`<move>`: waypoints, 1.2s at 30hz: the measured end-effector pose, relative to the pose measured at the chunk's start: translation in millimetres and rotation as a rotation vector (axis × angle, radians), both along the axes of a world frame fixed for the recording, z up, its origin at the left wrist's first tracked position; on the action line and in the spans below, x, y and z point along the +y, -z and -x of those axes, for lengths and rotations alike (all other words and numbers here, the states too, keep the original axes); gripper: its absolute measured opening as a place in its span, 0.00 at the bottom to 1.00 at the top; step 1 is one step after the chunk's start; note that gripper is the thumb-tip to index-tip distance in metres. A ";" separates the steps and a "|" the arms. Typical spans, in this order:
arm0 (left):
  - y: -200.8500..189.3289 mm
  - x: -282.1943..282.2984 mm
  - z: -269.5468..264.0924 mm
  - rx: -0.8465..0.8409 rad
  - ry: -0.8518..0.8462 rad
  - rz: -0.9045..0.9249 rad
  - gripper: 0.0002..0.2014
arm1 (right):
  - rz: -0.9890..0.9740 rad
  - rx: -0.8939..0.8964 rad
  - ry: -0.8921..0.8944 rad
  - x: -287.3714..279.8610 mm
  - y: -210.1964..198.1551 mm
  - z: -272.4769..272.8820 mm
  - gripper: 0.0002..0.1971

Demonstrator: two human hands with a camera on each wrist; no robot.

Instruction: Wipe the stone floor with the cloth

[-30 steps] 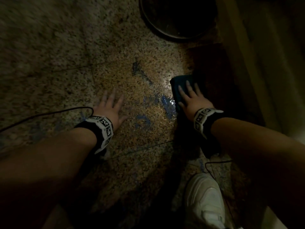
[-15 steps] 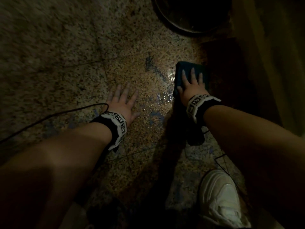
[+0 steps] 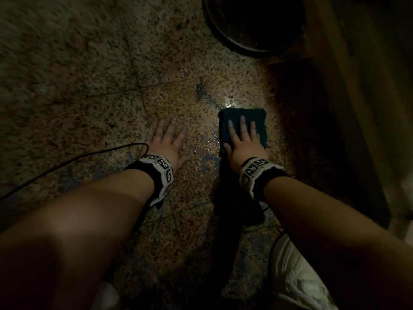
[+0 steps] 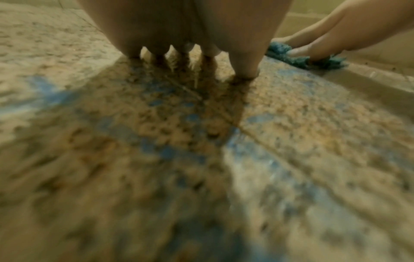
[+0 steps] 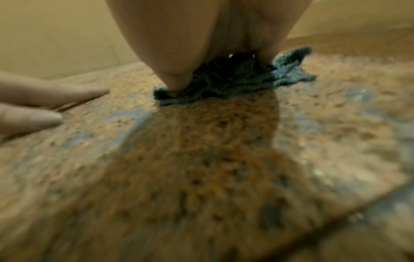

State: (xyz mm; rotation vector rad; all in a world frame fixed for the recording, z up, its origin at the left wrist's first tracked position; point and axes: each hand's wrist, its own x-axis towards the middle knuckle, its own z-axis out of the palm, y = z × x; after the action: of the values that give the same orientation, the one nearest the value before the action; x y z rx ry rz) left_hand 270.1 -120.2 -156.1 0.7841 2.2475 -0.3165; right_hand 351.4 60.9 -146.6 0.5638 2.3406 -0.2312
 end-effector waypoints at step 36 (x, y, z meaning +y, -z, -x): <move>-10.7 -48.7 23.9 -0.002 -0.078 -0.015 0.50 | 0.066 0.046 -0.234 -31.2 4.0 49.6 0.31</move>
State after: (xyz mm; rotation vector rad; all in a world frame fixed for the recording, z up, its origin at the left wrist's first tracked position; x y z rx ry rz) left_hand 246.3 -168.9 -145.4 0.7024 2.2745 -0.2624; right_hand 301.8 29.7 -150.6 0.2510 2.4091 -0.2134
